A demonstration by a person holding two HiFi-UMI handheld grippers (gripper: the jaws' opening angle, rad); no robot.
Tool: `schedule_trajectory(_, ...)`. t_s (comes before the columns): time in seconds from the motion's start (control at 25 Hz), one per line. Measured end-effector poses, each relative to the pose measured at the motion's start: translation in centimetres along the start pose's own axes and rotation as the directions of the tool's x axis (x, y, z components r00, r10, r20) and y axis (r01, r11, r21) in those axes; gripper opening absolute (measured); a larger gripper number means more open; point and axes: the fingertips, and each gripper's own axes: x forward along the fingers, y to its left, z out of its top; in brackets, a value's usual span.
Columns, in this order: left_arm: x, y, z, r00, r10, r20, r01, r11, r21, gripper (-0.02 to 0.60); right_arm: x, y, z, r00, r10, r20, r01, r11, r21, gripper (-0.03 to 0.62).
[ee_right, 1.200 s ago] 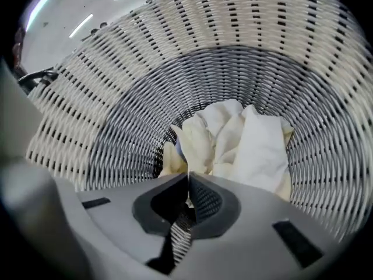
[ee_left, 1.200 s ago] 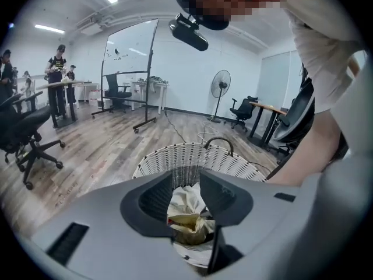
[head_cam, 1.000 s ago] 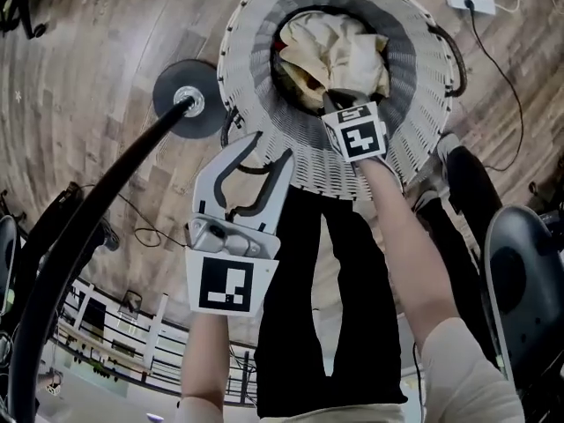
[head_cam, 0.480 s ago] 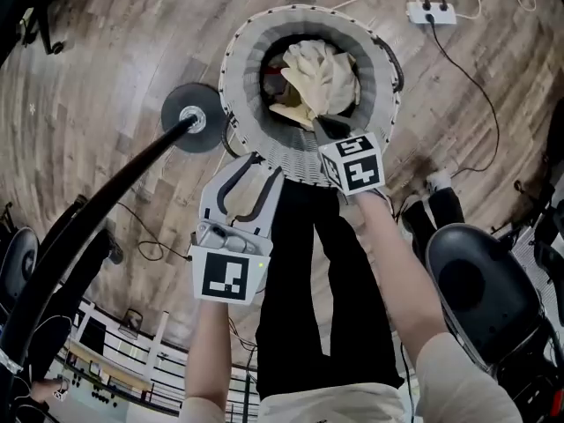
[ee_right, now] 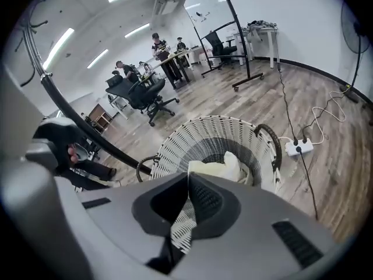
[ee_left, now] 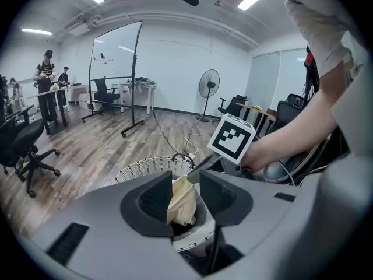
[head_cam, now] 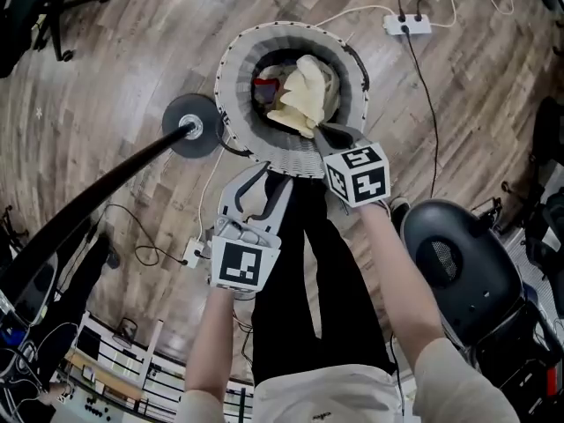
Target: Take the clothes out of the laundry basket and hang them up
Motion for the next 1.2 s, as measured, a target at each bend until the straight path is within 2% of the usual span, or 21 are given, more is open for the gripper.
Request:
schedule_trajectory(0.2, -0.5, -2.7, 1.1, 1.0, -0.021, 0.016, 0.021, 1.0, -0.002, 0.155, -3.6, 0.4, 1.7, 0.999, 0.018, 0.044, -0.019, 1.0, 0.013, 0.012)
schedule_trajectory(0.52, -2.8, -4.5, 4.4, 0.999, 0.019, 0.043, -0.02, 0.999, 0.028, 0.156, -10.2, 2.7, 5.3, 0.988, 0.067, 0.136, -0.068, 0.998, 0.005, 0.011)
schedule_trajectory(0.8, -4.6, -5.6, 6.9, 0.996, 0.065, 0.068, -0.067, 0.997, 0.025, 0.156, -17.3, 5.5, 8.8, 0.965, 0.125, 0.232, -0.132, 0.991, 0.016, 0.011)
schedule_trajectory(1.0, -5.8, -6.1, 7.3, 0.994, 0.103, 0.03, -0.105, 0.994, 0.036, 0.156, -22.1, 7.5, 10.8, 0.948, 0.153, 0.278, -0.155, 0.988, -0.015, 0.011)
schedule_trajectory(1.2, -6.6, -7.8, 10.7, 0.991, 0.099, 0.088, -0.104, 0.993, 0.063, 0.156, -25.6, 8.9, 13.4, 0.927, 0.176, 0.332, -0.177, 0.984, -0.025, 0.011)
